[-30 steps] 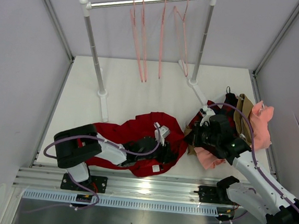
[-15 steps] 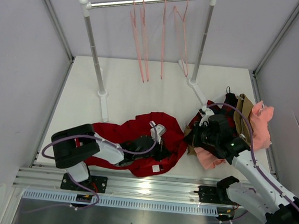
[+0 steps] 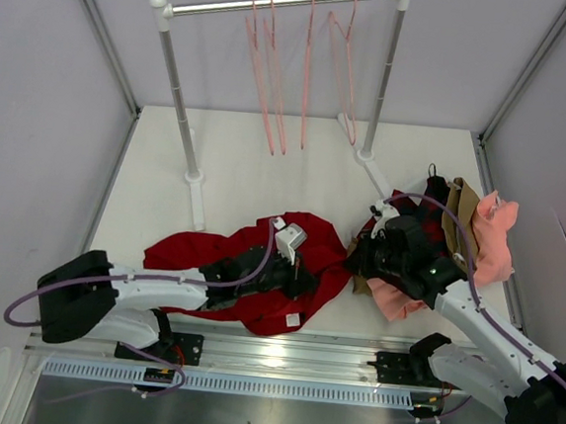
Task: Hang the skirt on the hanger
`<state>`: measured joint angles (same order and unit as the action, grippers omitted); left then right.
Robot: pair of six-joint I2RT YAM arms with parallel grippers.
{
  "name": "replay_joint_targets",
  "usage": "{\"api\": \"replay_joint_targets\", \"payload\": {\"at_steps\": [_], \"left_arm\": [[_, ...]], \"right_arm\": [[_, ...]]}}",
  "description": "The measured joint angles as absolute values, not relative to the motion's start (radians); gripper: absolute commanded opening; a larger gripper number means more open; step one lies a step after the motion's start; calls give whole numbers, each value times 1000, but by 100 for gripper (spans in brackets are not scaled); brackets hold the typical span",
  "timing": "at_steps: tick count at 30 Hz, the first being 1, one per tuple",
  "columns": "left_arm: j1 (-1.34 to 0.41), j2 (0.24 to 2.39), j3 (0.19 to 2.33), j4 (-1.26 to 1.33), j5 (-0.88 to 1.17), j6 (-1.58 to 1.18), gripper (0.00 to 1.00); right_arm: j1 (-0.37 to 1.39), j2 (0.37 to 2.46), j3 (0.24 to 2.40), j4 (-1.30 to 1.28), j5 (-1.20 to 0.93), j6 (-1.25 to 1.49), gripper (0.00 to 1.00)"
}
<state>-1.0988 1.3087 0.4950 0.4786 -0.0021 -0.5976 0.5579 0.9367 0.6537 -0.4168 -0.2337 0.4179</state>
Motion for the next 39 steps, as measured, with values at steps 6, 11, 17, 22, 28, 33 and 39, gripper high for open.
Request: {"api": "replay_joint_targets", "payload": {"at_steps": [6, 11, 17, 22, 28, 33, 39], "left_arm": [[-1098, 1226, 635, 184, 34, -538, 0], [-1083, 1222, 735, 15, 60, -512, 0], [-1010, 1234, 815, -117, 97, -488, 0], [-950, 1227, 818, -173, 160, -482, 0], [-942, 1184, 820, -223, 212, -469, 0], [-936, 1161, 823, -245, 233, -470, 0], [-932, 1141, 825, -261, 248, -474, 0]], "right_arm": [[633, 947, 753, -469, -186, 421, 55], [839, 844, 799, -476, -99, 422, 74], [1044, 738, 785, -482, 81, 478, 73], [1221, 772, 732, -503, 280, 542, 74], [1407, 899, 724, -478, 553, 571, 86], [1516, 1037, 730, -400, 775, 539, 91], [1541, 1169, 736, -323, 951, 495, 92]]}}
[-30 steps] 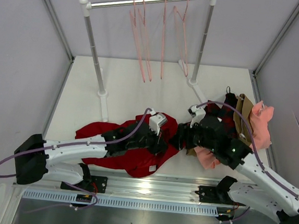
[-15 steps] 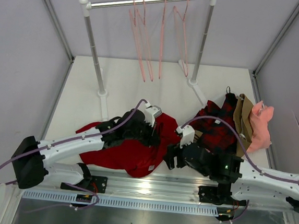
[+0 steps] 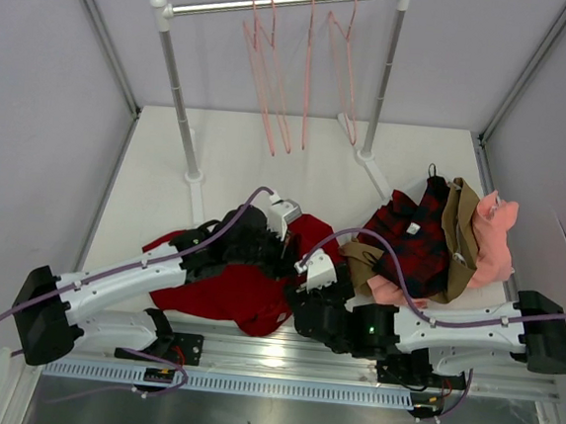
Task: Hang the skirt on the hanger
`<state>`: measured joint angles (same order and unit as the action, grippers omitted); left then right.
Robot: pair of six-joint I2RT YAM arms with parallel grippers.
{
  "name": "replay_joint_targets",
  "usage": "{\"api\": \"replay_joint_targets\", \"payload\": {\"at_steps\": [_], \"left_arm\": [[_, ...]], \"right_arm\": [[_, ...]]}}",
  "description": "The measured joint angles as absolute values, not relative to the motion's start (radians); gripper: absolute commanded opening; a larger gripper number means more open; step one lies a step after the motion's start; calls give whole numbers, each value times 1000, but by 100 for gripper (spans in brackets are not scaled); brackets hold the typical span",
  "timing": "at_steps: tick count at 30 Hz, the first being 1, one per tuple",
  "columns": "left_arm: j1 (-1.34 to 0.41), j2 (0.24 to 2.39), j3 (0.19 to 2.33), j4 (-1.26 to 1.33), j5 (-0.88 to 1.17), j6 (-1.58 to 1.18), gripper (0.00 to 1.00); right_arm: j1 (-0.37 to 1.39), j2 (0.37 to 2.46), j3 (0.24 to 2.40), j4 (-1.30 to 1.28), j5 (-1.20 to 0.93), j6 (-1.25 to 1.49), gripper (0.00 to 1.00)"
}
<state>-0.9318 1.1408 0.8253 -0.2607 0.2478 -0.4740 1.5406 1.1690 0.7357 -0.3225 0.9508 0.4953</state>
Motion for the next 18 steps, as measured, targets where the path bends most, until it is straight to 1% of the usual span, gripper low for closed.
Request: {"api": "replay_joint_targets", "payload": {"at_steps": [5, 10, 18], "left_arm": [[-926, 1114, 825, -274, 248, -487, 0], [-912, 1106, 825, -273, 254, -508, 0], [-886, 1090, 819, -265, 297, -533, 0]], "right_arm": [[1541, 1183, 735, -213, 1011, 421, 91], [1541, 1147, 691, -27, 985, 304, 92], [1488, 1136, 620, 98, 938, 162, 90]]}}
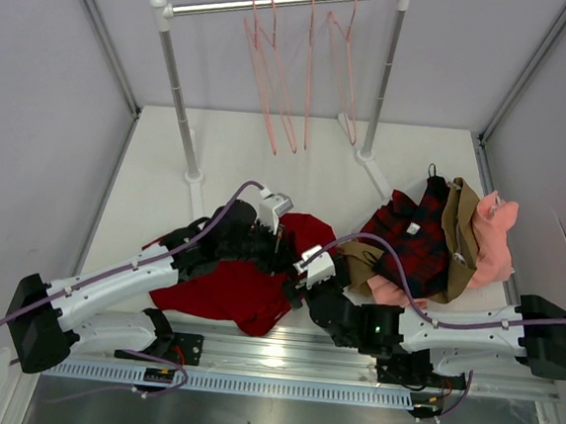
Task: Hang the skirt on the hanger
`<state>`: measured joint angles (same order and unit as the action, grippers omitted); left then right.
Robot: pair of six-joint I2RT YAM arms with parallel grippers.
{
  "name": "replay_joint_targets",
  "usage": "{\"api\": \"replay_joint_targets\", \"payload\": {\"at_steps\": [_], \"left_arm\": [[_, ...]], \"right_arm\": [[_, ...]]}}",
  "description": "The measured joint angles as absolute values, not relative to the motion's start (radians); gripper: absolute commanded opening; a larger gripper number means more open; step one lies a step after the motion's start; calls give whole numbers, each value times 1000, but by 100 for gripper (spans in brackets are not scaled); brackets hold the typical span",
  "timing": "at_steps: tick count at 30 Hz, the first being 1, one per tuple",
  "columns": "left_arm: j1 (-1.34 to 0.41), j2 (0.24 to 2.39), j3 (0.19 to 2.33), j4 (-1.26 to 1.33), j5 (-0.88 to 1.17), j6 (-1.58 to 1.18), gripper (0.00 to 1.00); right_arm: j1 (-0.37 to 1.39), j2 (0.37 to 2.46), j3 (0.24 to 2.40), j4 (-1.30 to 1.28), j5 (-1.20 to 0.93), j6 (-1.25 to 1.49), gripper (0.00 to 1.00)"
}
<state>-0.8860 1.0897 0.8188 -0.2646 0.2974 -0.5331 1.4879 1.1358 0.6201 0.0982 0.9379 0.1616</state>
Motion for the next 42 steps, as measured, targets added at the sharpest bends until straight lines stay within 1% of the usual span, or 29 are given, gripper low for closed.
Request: {"api": "replay_joint_targets", "payload": {"at_steps": [9, 15, 18, 21, 24, 26, 27, 31, 32, 33, 35, 36, 37, 38, 42], "left_arm": [[-870, 1077, 819, -264, 344, -535, 0], [-869, 1076, 819, -264, 352, -542, 0], [-868, 1076, 818, -265, 351, -542, 0], [-868, 1075, 807, -256, 345, -542, 1], [-888, 1073, 784, -259, 307, -540, 3], [-923, 1063, 770, -265, 278, -540, 7], [-949, 1053, 757, -257, 265, -540, 12], [-1070, 1013, 673, -157, 241, -557, 21], [-1097, 1012, 652, -130, 231, -565, 25], [-1126, 1015, 632, -103, 218, -575, 34], [-1185, 1031, 601, -52, 169, -593, 42], [-1227, 1052, 591, -25, 137, -603, 50], [-1261, 1078, 587, -2, 107, -607, 52], [-1292, 1110, 587, 22, 73, -618, 56], [-1374, 1290, 611, 81, -65, -638, 57]], "right_arm": [[1392, 1072, 473, 208, 860, 42, 88], [1316, 949, 392, 324, 778, -24, 86], [1283, 899, 387, 328, 735, -26, 87], [1268, 838, 395, 265, 728, 24, 88], [1253, 776, 453, 62, 737, 151, 91], [1238, 739, 498, -75, 740, 264, 93], [1230, 715, 520, -155, 741, 328, 93], [1211, 640, 590, -446, 751, 580, 97], [1208, 628, 606, -508, 753, 634, 97], [1206, 616, 620, -565, 754, 681, 98], [1201, 597, 640, -642, 754, 752, 99], [1201, 585, 645, -672, 754, 784, 99], [1200, 573, 647, -696, 754, 813, 99], [1200, 565, 647, -715, 754, 838, 100], [1193, 567, 647, -762, 741, 902, 99]]}}
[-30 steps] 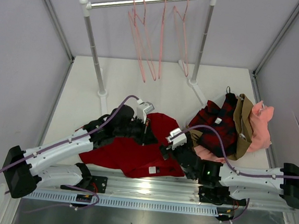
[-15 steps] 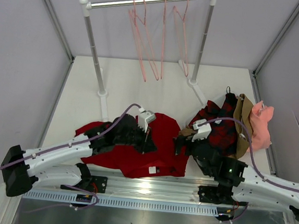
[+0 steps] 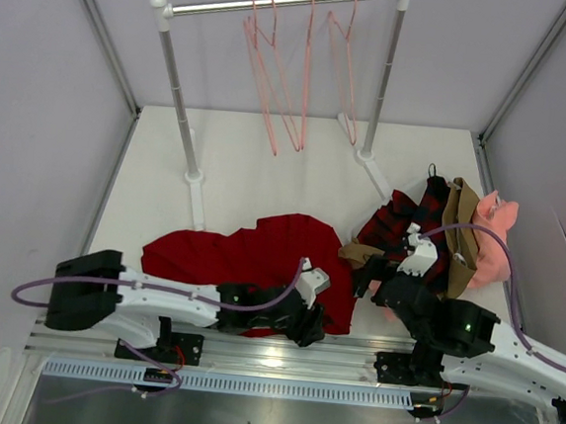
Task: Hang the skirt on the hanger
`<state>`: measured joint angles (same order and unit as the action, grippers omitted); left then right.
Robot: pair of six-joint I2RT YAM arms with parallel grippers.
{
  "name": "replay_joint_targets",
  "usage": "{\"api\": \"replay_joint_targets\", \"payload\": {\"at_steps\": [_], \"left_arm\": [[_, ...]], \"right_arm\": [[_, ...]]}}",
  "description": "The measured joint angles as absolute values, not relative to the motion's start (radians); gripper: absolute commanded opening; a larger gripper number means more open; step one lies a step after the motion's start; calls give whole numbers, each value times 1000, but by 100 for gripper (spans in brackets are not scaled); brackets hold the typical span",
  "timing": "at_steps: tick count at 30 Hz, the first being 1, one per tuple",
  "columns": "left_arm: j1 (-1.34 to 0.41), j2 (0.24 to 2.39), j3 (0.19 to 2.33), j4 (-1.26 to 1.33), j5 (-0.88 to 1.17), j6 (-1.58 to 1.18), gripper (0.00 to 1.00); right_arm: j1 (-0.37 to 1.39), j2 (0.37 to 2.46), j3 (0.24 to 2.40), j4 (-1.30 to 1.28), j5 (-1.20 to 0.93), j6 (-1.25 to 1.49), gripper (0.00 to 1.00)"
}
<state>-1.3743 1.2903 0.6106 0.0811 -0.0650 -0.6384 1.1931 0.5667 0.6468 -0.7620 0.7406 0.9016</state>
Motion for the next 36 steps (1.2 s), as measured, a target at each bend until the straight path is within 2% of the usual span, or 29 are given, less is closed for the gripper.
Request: {"api": "replay_joint_targets", "payload": {"at_steps": [5, 12, 27, 36], "left_arm": [[-1390, 1468, 652, 107, -161, -668, 58], [-1389, 1544, 698, 145, -234, -682, 54], [-1362, 1631, 739, 215, -216, -671, 35], [-1329, 1653, 737, 246, -173, -669, 36]], "right_arm": [[1189, 593, 647, -783, 724, 932, 99], [1188, 584, 647, -785, 717, 932, 99], [1188, 518, 647, -797, 722, 931, 99], [1187, 526, 647, -795, 725, 921, 99]]}}
